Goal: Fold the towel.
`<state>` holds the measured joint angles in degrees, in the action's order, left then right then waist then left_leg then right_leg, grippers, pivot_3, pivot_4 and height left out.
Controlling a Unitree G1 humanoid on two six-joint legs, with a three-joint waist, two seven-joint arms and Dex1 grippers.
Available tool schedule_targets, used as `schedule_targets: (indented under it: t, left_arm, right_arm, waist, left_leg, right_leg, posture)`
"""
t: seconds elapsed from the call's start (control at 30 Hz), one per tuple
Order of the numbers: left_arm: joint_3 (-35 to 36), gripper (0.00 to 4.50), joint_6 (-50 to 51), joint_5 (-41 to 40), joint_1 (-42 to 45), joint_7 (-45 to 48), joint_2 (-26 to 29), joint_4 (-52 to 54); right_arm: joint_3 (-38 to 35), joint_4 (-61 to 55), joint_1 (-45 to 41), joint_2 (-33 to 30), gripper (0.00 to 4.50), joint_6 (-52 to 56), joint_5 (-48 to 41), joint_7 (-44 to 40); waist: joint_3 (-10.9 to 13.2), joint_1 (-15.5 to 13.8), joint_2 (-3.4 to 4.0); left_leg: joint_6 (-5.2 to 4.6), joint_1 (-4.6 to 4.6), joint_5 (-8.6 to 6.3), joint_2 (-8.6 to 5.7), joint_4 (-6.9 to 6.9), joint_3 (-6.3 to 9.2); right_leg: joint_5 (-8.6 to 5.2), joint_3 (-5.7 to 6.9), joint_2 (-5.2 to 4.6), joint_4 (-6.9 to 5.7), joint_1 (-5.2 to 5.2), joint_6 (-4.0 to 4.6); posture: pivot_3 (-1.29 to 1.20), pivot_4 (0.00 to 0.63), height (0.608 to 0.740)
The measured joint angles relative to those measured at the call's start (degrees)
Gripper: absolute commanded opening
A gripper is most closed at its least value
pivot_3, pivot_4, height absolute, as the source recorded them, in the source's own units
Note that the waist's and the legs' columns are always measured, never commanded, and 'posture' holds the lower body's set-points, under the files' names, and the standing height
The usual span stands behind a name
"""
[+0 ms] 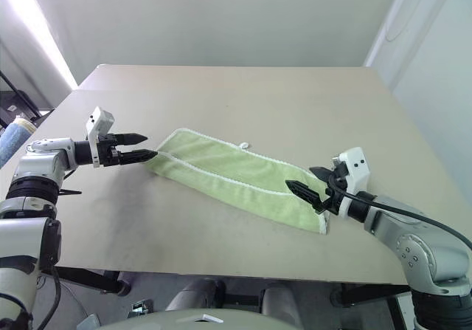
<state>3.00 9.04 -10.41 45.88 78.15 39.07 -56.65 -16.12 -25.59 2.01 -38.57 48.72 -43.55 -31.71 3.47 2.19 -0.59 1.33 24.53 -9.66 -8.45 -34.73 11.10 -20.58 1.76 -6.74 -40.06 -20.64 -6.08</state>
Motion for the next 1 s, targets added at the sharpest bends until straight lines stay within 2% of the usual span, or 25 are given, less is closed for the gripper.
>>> schedule_targets:
  t: [0.23,0.57,0.67,0.77,1.0]
  left_arm:
    - [-0.8,4.5,-3.5,2.7,3.1,-1.4,-0.6,-4.7]
    - [-2.4,4.5,-8.2,6.9,3.3,-3.3,-2.1,-8.6]
    - [-2.4,4.5,-8.4,7.3,3.3,-3.3,-2.1,-8.6]
    - [-2.4,4.5,-8.4,7.4,3.3,-3.2,-2.2,-8.6]
    - [-2.0,4.5,-8.3,7.3,4.9,-4.0,-3.4,-9.6]
  right_arm:
    - [0.0,-1.6,3.2,-1.9,4.48,1.3,1.1,0.5]
    - [-2.3,-2.0,6.3,-2.7,4.48,4.7,0.2,1.0]
    - [-2.5,-3.1,6.9,-2.8,3.89,4.9,0.0,0.9]
    - [-2.3,-3.2,7.1,-2.8,2.88,4.9,0.3,0.9]
    - [-0.4,-2.9,7.9,-3.0,2.88,4.9,2.3,0.9]
  waist:
    - [0.0,-0.3,-0.02]
    - [0.0,-0.9,-0.03]
    - [0.0,-1.4,-0.03]
    - [0.0,-1.5,-0.03]
    - [0.0,-1.5,-0.05]
  left_leg:
    - [-0.06,0.04,-0.05,-0.01,-0.09,-0.06]
    - [-0.09,0.08,-0.06,0.0,-0.16,-0.07]
    - [-0.09,0.08,-0.06,0.0,-0.17,-0.07]
    - [-0.1,0.1,-0.07,0.0,-0.21,-0.07]
    - [-0.11,0.13,-0.08,-0.01,-0.28,-0.09]
  right_leg:
    - [0.0,0.0,-0.03,0.0,0.02,-0.01]
    - [0.01,-0.01,-0.01,0.0,0.0,-0.03]
    - [0.01,-0.01,-0.01,0.0,0.01,-0.04]
    - [0.01,0.0,-0.01,0.0,0.02,-0.04]
    - [0.02,0.0,-0.01,0.0,0.02,-0.06]
  posture:
    - [0.0,0.0,0.692]
    - [0.0,0.0,0.692]
    - [0.0,0.0,0.692]
    - [0.0,0.0,0.692]
    - [0.0,0.0,0.692]
